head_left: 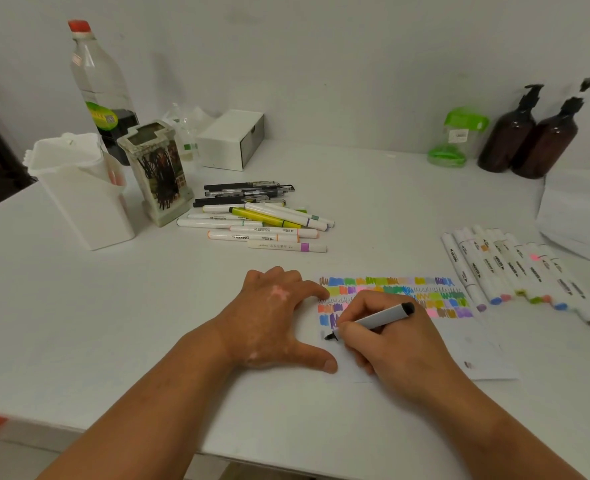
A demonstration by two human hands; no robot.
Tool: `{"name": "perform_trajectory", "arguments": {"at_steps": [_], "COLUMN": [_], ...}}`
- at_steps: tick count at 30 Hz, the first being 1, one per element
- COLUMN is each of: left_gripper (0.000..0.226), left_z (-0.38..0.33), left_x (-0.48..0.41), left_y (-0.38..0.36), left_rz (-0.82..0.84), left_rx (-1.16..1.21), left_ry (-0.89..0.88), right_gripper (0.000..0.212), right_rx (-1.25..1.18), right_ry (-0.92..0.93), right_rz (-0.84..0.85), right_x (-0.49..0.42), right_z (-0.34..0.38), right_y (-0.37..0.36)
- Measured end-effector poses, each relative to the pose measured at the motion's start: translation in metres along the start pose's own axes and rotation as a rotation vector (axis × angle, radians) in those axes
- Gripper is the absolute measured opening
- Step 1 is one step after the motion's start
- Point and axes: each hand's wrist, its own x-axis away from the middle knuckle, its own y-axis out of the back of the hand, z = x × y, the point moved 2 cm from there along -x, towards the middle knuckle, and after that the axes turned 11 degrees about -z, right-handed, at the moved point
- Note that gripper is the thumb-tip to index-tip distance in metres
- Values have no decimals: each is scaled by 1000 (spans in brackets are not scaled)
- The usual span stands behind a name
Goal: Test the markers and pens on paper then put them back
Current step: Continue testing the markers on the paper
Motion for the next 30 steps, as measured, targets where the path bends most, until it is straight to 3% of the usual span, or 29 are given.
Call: {"name": "perform_trajectory", "arguments": {"at_steps": [26, 28, 30], "left_gripper": [96, 95, 94], "left_z": [1, 1, 1], "left_x": [0, 0, 0], "left_y": [0, 0, 0], "left_rz": [1, -5, -19], "left_rx": [-1, -5, 15], "left_ry": [9, 0, -13], "right_gripper": [16, 19, 20], "right_rx": [72, -21, -266], "right_ry": [23, 2, -71], "right_rz": [-65, -89, -138], "right_x": [-1, -1, -3], "right_z": [-5, -6, -8], "right_y": [-3, 0, 6]}}
